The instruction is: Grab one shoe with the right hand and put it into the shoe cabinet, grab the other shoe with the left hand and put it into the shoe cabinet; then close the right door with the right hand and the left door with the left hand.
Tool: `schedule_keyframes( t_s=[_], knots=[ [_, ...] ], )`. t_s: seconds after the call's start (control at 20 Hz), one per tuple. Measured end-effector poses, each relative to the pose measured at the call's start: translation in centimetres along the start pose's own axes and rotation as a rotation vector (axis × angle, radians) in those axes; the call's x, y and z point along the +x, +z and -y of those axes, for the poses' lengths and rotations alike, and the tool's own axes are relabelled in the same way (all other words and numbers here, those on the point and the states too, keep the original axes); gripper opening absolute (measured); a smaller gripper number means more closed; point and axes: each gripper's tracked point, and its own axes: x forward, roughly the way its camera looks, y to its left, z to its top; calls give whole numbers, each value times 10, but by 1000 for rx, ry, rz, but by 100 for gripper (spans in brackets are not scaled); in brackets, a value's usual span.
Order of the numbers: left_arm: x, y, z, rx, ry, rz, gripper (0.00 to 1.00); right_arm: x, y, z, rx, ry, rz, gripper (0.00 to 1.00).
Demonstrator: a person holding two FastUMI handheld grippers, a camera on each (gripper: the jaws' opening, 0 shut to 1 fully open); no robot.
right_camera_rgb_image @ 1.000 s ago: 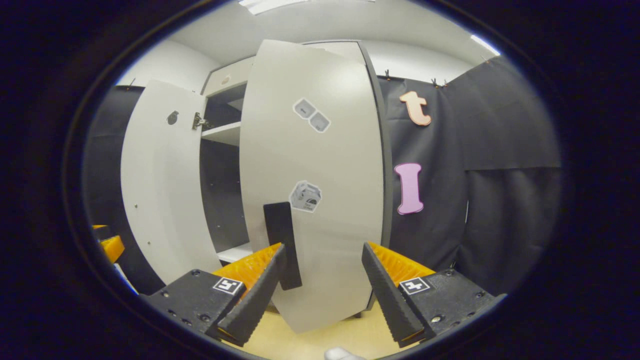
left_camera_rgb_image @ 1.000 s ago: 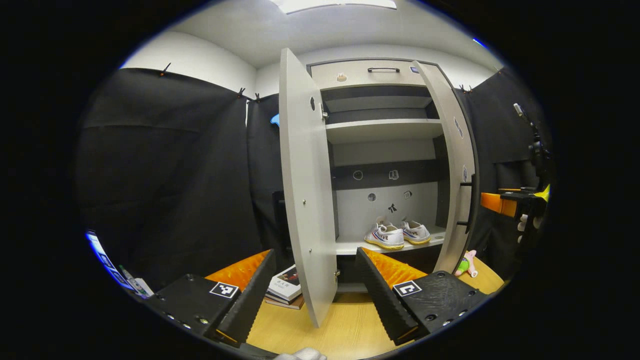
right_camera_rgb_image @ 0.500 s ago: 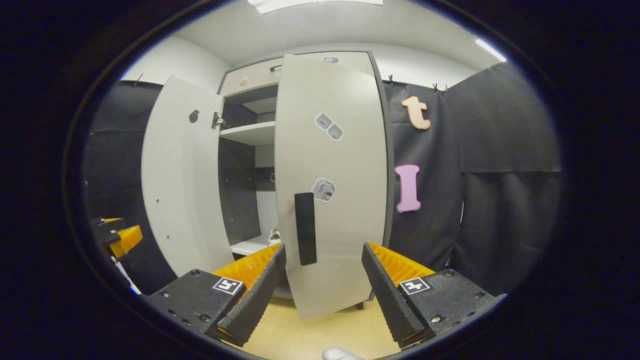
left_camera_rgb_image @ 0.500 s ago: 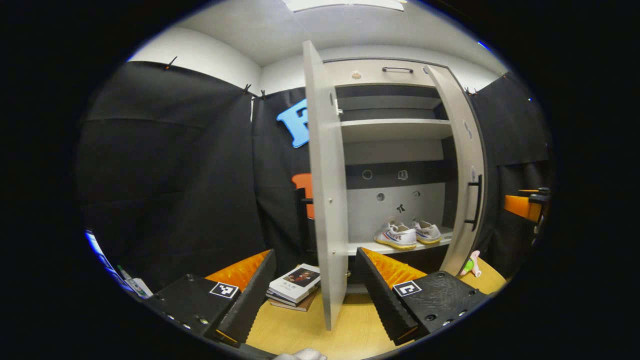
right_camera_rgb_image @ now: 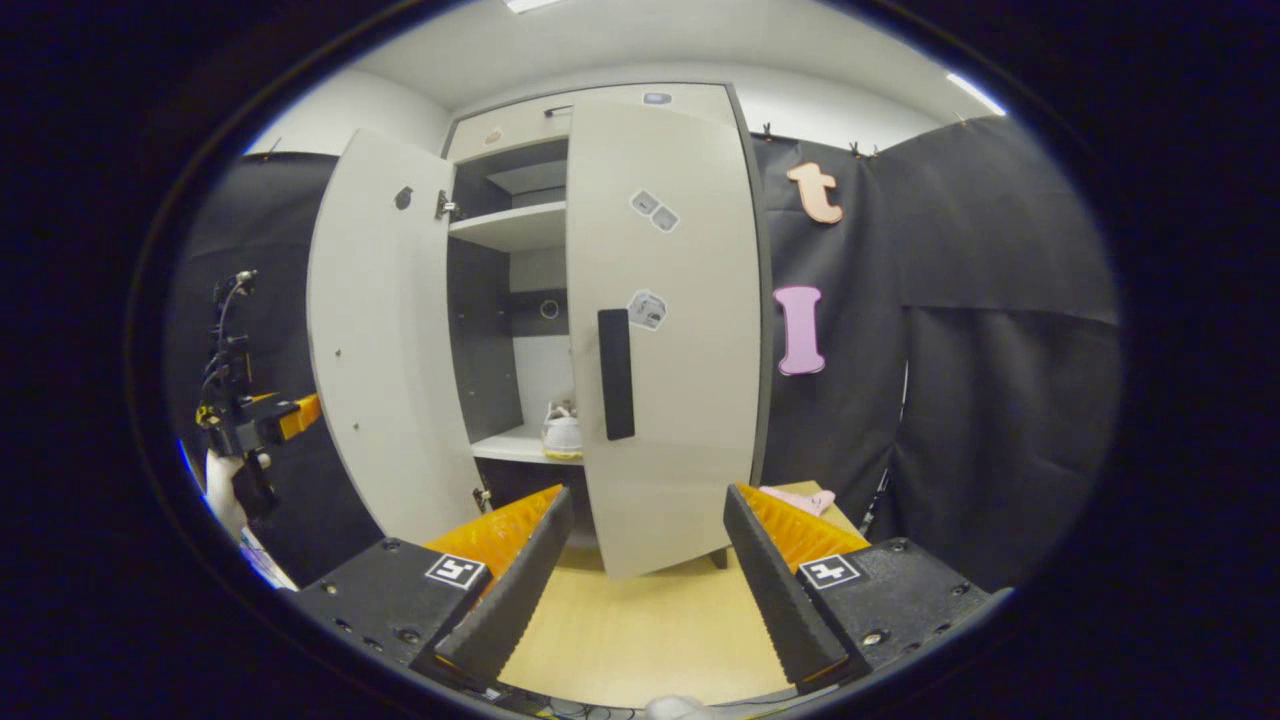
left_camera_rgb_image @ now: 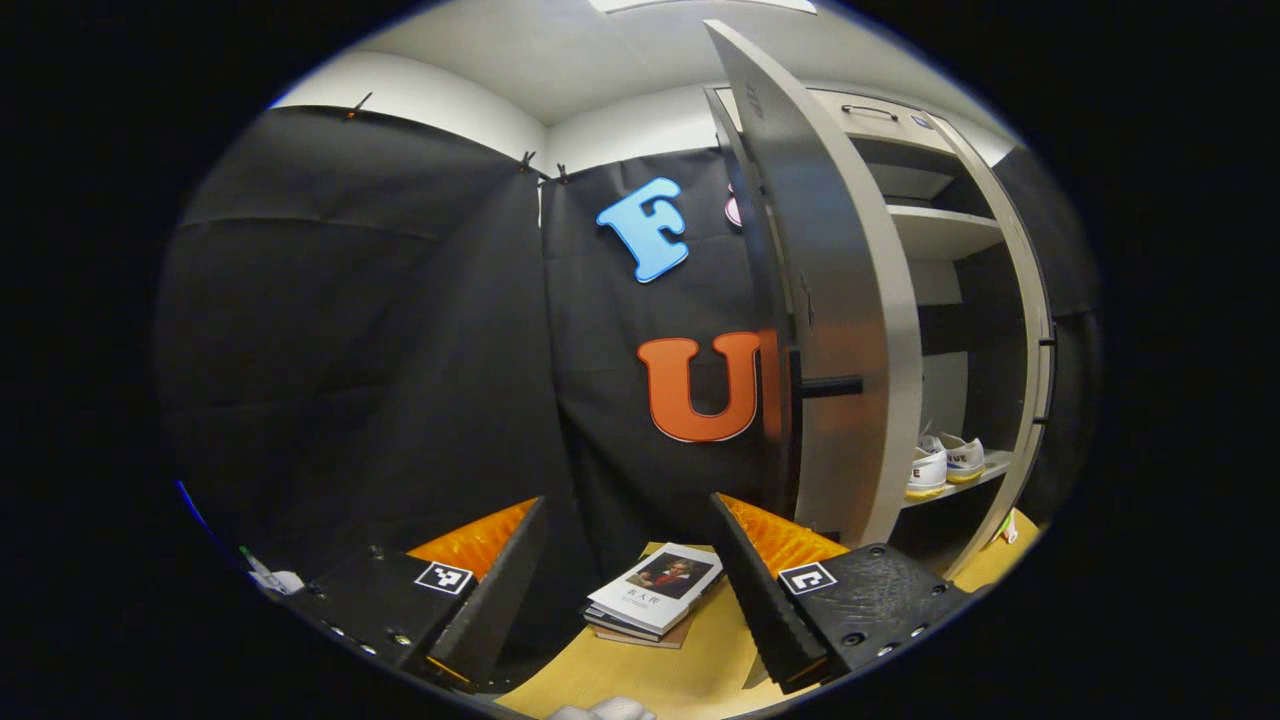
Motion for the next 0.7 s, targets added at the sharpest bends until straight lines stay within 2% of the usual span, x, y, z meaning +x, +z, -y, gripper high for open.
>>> schedule_keyframes(
  t_s=[0.2,0.35,0.55,0.7],
  knots=[
    [5,4,8,42,-20,24,91,-8,-8,6,17,-25,-3,99],
    [2,6,10,2,-42,29,91,-6,-10,4,16,-12,-10,99],
    [-5,11,16,38,-19,40,85,-3,-5,-3,4,16,3,99],
    [-8,9,31,-10,-40,32,84,0,0,-8,1,37,12,99]
  ],
)
